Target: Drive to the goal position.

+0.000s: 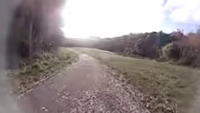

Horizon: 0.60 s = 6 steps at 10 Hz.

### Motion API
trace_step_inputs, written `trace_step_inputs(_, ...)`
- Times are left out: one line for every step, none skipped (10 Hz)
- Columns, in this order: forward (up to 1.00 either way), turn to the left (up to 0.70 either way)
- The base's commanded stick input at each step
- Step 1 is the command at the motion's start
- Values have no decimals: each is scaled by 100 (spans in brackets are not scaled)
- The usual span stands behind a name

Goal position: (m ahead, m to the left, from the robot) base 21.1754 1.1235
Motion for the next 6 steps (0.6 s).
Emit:
trace_step_inputs(70,14)
trace_step_inputs(70,14)
trace_step_inputs(70,14)
trace_step_inputs(70,14)
trace_step_inputs(70,14)
trace_step_inputs(70,14)
